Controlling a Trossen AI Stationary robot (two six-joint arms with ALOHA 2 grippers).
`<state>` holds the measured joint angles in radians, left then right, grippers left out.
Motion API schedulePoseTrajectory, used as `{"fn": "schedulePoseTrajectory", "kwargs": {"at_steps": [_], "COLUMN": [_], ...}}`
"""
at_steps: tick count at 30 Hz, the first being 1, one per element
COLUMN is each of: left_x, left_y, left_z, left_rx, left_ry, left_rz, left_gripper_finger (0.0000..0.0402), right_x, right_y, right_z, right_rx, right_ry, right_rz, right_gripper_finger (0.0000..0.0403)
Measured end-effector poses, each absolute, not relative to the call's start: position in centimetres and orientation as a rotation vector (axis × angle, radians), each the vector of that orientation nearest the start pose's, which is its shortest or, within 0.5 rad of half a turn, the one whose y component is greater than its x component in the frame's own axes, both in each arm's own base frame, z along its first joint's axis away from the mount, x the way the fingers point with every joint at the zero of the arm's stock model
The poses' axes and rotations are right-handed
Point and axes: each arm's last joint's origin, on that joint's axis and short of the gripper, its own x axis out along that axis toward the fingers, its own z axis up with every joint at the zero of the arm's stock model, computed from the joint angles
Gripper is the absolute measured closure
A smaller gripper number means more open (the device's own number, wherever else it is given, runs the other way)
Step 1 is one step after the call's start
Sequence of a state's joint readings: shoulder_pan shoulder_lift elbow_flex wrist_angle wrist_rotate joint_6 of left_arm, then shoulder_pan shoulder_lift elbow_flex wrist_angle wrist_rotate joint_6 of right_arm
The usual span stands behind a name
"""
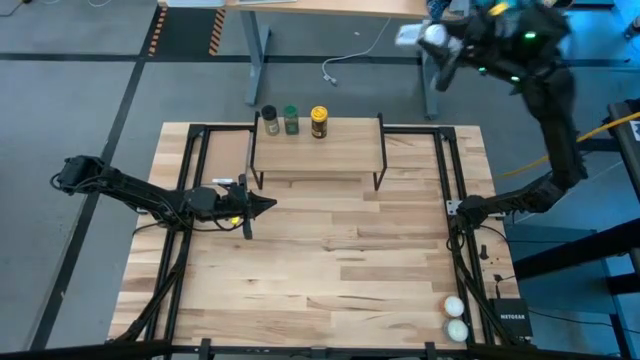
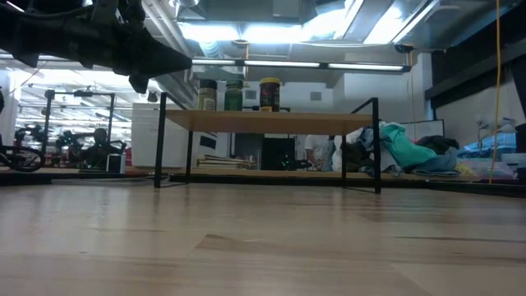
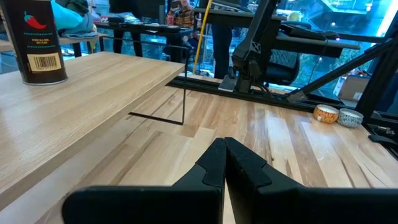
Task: Shelf spices
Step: Put the white seasoning bottle on the shelf
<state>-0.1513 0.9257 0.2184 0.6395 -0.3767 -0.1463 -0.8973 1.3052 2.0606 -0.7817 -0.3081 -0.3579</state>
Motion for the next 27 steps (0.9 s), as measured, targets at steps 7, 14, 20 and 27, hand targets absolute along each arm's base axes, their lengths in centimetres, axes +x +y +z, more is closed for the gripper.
{"fn": "schedulePoseTrajectory", "kwargs": {"at_steps": [7,14,20,27], "left_x": [18.0,18.0,18.0,18.0], "left_y": [-1.7,-1.7,-1.7,-1.6], "left_z": [19.4,19.4,19.4,19.4], "left_rx": [-0.112,-0.112,-0.11,-0.11], "left_ry": [0.051,0.054,0.059,0.06], "left_rz": [0.229,0.23,0.23,0.233], "left_gripper_finger": [0.0402,0.0402,0.0402,0.0402], "right_x": [15.3,18.0,18.9,20.1], "right_y": [-17.3,-20.5,-21.5,-21.3], "right_z": [52.3,47.3,44.6,43.6], "right_rx": [-0.316,-0.18,-0.044,0.023], "right_ry": [0.07,0.113,0.253,0.303], "right_rz": [-0.486,-0.422,-0.402,-0.368], "right_gripper_finger": [0.0194,0.0194,0.0194,0.0194]}}
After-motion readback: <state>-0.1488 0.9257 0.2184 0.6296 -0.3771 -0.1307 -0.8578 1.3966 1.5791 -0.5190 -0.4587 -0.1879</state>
